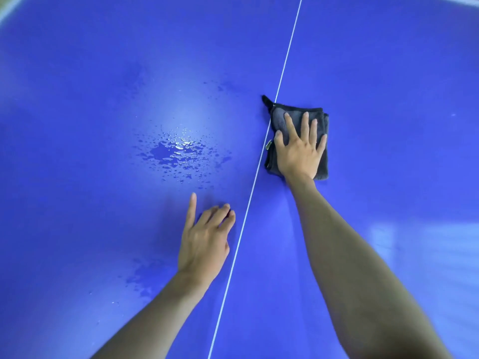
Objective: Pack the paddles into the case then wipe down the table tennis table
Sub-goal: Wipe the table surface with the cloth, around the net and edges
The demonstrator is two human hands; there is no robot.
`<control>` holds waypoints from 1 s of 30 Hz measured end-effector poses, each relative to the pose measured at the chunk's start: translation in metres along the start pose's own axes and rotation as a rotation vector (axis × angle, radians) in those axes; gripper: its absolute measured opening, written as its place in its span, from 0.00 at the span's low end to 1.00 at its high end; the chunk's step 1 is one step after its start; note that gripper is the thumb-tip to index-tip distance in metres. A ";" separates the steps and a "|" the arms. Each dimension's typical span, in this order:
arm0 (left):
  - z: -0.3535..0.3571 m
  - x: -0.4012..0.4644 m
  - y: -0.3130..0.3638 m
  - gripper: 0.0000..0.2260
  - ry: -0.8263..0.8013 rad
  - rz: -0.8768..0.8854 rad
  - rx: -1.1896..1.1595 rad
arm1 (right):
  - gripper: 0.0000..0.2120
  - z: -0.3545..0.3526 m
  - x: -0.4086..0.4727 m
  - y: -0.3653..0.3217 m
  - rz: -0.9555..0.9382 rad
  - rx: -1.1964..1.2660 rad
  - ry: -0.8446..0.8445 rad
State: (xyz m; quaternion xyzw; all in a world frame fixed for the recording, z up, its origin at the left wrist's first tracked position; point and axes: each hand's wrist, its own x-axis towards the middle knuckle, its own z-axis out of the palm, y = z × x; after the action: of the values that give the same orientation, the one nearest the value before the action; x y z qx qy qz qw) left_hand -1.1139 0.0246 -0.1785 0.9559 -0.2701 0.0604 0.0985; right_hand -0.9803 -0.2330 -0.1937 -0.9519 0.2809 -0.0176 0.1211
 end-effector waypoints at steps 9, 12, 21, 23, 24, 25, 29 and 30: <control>-0.008 -0.009 0.009 0.28 -0.075 -0.061 -0.018 | 0.27 -0.002 -0.097 0.025 -0.086 -0.008 -0.013; -0.020 -0.017 0.015 0.30 -0.176 -0.027 0.062 | 0.27 -0.001 -0.173 0.038 -0.079 -0.012 -0.011; -0.061 -0.085 0.034 0.24 -0.206 -0.061 0.025 | 0.27 0.001 -0.398 0.079 -0.087 -0.006 0.029; -0.064 -0.103 0.039 0.23 -0.185 -0.120 -0.023 | 0.27 0.000 -0.440 0.087 -0.081 -0.009 0.035; -0.066 -0.111 0.042 0.23 -0.177 -0.150 -0.041 | 0.27 0.000 -0.459 0.091 -0.073 -0.007 0.035; -0.067 -0.118 0.047 0.22 -0.174 -0.171 -0.053 | 0.27 -0.001 -0.477 0.095 -0.068 -0.004 0.034; -0.060 -0.128 0.062 0.21 -0.142 -0.179 -0.101 | 0.28 -0.001 -0.522 0.108 -0.044 0.013 0.060; -0.055 -0.126 0.063 0.21 -0.111 -0.165 -0.110 | 0.28 -0.002 -0.523 0.109 -0.040 0.019 0.065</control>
State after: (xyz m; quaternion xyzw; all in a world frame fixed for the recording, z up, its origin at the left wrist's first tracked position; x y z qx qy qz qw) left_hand -1.2575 0.0483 -0.1361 0.9699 -0.1985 -0.0160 0.1404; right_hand -1.4785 -0.0399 -0.1995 -0.9551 0.2654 -0.0536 0.1205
